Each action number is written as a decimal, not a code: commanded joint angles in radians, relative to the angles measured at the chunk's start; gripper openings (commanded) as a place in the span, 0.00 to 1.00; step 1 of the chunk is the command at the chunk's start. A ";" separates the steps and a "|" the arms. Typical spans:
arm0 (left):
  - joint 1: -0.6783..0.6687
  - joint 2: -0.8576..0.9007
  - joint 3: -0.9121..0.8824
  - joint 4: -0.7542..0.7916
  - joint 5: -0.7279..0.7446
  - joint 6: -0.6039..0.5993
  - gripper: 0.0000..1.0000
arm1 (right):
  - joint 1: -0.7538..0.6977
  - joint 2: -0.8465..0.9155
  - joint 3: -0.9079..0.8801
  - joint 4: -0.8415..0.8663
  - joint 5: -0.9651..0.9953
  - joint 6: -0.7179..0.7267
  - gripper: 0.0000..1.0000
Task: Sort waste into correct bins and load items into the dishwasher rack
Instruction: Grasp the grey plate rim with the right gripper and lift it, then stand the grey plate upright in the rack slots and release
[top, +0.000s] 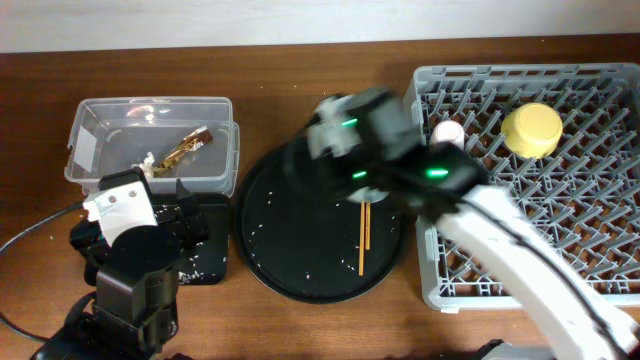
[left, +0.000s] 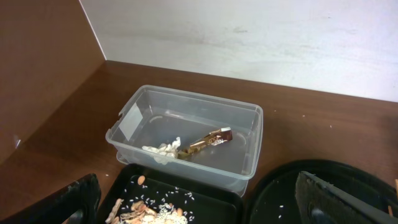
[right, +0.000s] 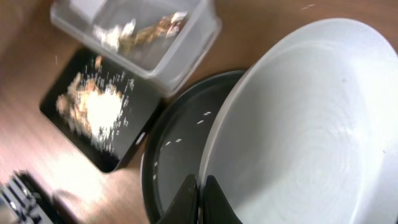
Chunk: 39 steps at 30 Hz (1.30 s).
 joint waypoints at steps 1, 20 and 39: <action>0.003 0.000 0.010 0.002 -0.022 -0.014 0.99 | -0.182 -0.117 0.024 -0.040 -0.140 0.000 0.04; 0.003 0.000 0.010 0.002 -0.022 -0.014 0.99 | -1.072 0.111 0.023 -0.142 -1.024 -0.343 0.04; 0.003 0.000 0.010 0.002 -0.022 -0.014 0.99 | -1.074 0.335 0.023 -0.141 -0.770 -0.445 0.04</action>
